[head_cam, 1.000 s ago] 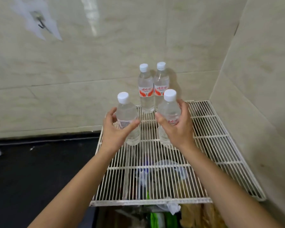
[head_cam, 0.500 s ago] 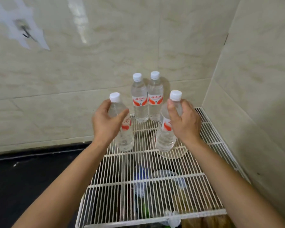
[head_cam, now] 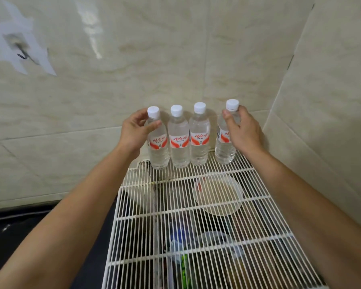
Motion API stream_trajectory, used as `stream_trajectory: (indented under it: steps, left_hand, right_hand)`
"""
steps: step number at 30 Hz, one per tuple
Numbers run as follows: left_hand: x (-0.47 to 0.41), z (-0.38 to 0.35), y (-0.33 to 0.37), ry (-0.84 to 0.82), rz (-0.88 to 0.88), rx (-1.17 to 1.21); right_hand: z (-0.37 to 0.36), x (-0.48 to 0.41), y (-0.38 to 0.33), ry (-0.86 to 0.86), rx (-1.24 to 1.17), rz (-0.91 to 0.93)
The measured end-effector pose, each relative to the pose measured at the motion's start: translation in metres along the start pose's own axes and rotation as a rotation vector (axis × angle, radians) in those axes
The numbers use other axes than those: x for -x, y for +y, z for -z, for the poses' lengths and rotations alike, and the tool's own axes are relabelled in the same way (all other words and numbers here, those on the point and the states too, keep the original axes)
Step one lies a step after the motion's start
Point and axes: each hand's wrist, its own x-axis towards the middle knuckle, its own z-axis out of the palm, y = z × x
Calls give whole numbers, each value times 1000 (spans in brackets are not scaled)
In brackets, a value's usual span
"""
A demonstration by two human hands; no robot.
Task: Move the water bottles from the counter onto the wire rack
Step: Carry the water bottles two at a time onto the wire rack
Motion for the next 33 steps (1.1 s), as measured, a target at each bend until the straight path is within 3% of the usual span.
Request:
stream_trajectory:
  steps: [5, 12, 27, 30, 33]
  left_hand:
    - [-2, 2, -8, -72, -5, 38]
    - [-3, 9, -6, -167, -41, -42]
    - [6, 11, 1, -179, -39, -138]
    - [14, 4, 5, -146, -96, -286]
    - [16, 1, 6, -86, -190, -603]
  right_hand:
    - [-9, -12, -3, -144, -15, 9]
    - [-3, -19, 0, -197, -22, 17]
    - [-4, -8, -2, -134, 56, 73]
    - [-4, -6, -7, -132, 68, 66]
    - [-1, -5, -12, -187, 63, 34]
